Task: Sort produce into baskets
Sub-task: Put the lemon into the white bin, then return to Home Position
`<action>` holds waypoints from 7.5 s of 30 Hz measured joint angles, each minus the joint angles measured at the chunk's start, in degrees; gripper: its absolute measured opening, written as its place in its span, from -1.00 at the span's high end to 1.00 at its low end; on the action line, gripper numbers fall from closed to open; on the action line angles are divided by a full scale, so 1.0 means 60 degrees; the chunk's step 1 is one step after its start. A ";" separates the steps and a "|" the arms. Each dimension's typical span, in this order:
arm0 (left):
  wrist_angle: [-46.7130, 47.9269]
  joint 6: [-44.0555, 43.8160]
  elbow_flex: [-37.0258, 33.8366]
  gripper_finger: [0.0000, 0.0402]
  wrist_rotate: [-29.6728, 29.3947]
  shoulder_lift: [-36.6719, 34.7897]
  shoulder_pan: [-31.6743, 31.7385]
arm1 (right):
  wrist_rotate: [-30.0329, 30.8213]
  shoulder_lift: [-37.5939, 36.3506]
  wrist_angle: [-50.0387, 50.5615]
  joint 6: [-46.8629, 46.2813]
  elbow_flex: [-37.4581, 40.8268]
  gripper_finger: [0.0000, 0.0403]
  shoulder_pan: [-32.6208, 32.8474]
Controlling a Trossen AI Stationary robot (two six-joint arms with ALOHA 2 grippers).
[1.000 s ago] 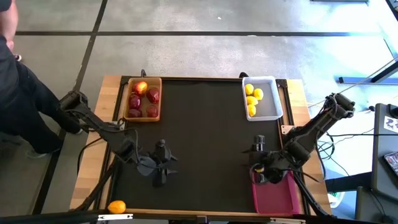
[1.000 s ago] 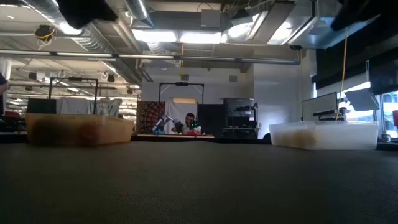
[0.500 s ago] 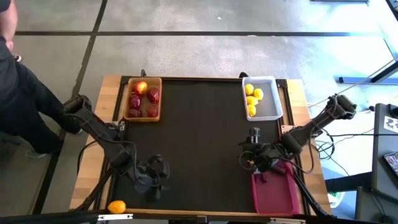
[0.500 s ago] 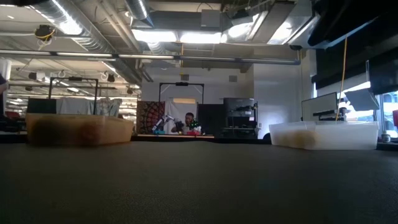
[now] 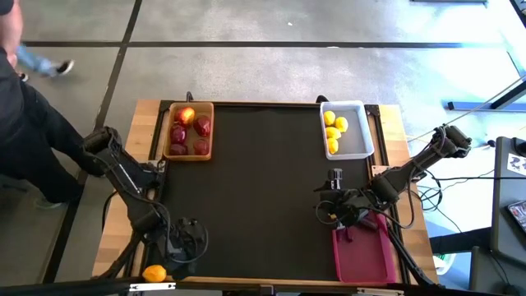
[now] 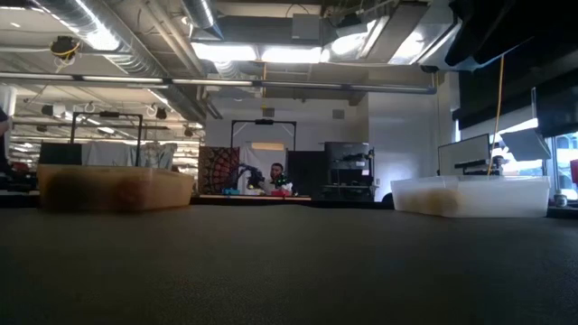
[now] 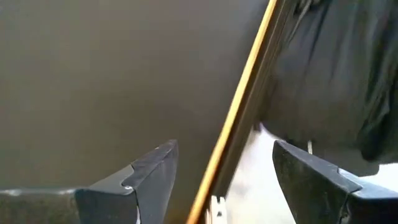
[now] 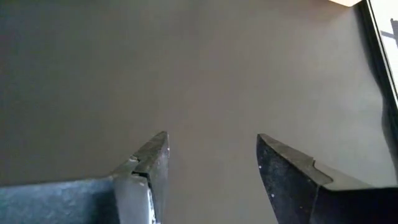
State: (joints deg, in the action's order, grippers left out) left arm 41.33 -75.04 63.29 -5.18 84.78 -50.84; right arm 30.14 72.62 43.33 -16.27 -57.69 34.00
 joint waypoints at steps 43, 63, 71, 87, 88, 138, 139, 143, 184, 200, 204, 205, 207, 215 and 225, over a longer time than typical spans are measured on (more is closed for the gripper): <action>0.0418 -0.1854 -0.0064 -0.28 0.3106 0.2553 -0.2657 | 0.0299 0.0000 0.0005 0.0478 0.0001 0.01 -0.0004; -0.0070 -0.2107 -0.0470 0.15 0.3142 0.2549 -0.2536 | 0.0195 0.0000 0.0015 0.0480 0.0000 0.01 0.0015; 0.0355 -0.2195 -0.0543 0.12 0.2882 0.2082 -0.1924 | 0.0169 0.0000 0.0000 0.0429 0.0000 0.01 0.0015; 0.0268 0.0772 -0.0514 0.07 -0.0928 0.0287 0.0690 | 0.0023 -0.0004 -0.0598 -0.0430 0.0000 -0.51 -0.0179; 0.0204 0.1209 -0.0509 0.07 -0.1296 0.0198 0.0863 | 0.0045 -0.0004 -0.0678 -0.0434 0.0000 -0.54 -0.0283; -0.8914 1.2844 -0.0484 0.05 -0.4688 0.0006 0.4836 | -0.1539 0.1752 -0.9460 0.4328 -0.0004 0.26 -0.2426; -0.8915 1.2835 -0.0486 0.05 -0.4691 0.0006 0.4836 | -0.1540 0.1752 -0.9457 0.4335 -0.0004 0.31 -0.2426; -0.8931 1.2782 -0.0488 -0.01 -0.4690 0.0006 0.4840 | -0.1547 0.1752 -0.9434 0.4331 -0.0004 0.38 -0.2426; -0.4487 0.9572 -0.0477 -0.53 -0.5094 -0.0016 0.4672 | 0.1153 -0.1382 0.2963 -0.0577 -0.1033 0.33 -0.5140; -0.4489 0.9674 -0.0477 -0.53 -0.5114 -0.0016 0.4672 | -0.1276 -0.1292 0.1605 -0.0548 0.1746 0.33 -1.0109; -0.4489 0.9676 -0.0481 -0.53 -0.5114 -0.0016 0.4672 | -0.1627 -0.1149 0.1108 -0.0500 0.2180 0.33 -1.0688; -0.4489 0.9671 -0.0481 -0.53 -0.5114 -0.0016 0.4672 | -0.1696 -0.1121 0.1063 -0.0480 0.2266 0.33 -1.0837; -0.4489 0.9670 -0.0484 -0.53 -0.5114 -0.0016 0.4669 | -0.1861 -0.1043 0.0877 -0.0472 0.2389 0.33 -1.1067; -0.4489 0.9677 -0.0484 -0.53 -0.5114 -0.0016 0.4672 | -0.2080 -0.0499 0.0863 -0.0461 0.2703 0.18 -1.1378; -0.4529 0.9681 -0.0484 -0.53 -0.5114 -0.0016 0.4669 | -0.2172 -0.0291 0.0580 0.0002 0.2703 -0.36 -1.1366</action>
State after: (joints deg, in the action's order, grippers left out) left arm 14.15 -16.95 60.38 -35.86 84.68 -22.82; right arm 17.11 70.87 46.81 -16.26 -41.47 -34.20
